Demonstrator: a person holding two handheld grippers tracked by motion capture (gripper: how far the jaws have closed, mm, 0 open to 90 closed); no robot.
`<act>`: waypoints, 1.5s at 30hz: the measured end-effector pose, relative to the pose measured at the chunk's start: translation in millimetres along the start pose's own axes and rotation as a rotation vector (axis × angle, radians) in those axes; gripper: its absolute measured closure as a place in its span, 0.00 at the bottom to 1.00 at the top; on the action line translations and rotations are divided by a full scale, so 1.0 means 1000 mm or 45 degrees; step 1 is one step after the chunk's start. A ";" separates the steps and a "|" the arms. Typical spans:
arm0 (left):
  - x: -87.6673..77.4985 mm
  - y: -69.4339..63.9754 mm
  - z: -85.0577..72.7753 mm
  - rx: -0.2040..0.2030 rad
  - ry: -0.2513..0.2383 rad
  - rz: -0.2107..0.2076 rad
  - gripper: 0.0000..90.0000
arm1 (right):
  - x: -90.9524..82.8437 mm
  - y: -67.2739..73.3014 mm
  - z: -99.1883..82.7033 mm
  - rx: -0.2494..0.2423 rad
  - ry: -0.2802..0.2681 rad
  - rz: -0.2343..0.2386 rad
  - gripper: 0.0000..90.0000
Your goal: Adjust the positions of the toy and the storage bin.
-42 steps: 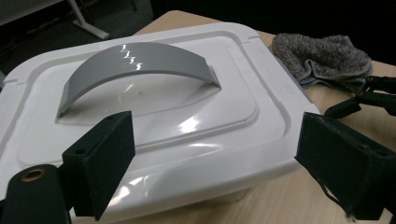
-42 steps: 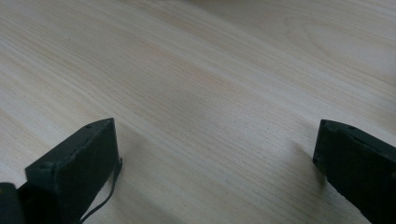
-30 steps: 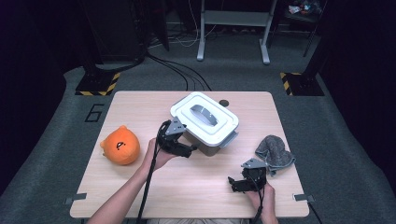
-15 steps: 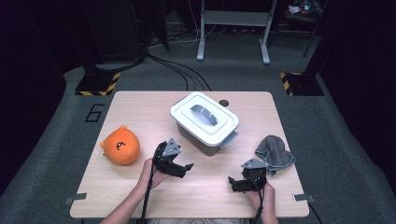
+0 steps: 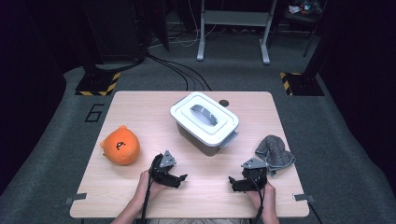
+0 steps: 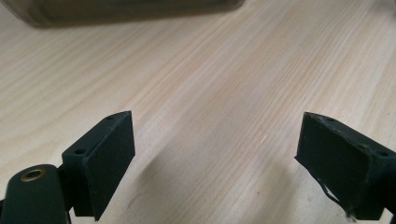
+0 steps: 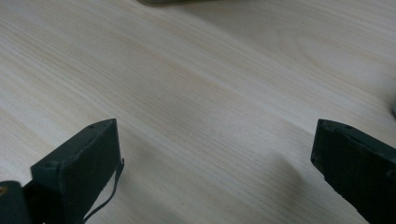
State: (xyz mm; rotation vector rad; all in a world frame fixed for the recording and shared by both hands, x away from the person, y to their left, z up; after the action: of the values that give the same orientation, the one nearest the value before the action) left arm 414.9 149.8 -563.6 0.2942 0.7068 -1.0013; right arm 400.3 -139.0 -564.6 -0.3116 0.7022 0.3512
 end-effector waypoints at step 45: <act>0.002 0.003 -0.007 -0.032 0.015 -0.007 0.13 | 0.016 -0.135 -0.002 0.316 0.173 -0.285 0.61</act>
State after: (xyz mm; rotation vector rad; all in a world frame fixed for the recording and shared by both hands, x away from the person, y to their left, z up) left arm 415.9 153.6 -570.6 0.2766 0.7312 -0.9955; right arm 466.0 -257.1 -554.9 -0.1768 0.8263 0.0287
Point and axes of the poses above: each handheld gripper's, and its own axes: x roughly forward along the jaws, z roughly out of its top, y roughly to its left, the point moved 6 cm from there along x, roughly forward along the jaws, and after that the axes turned 10 degrees about -z, right-handed, at the moved point
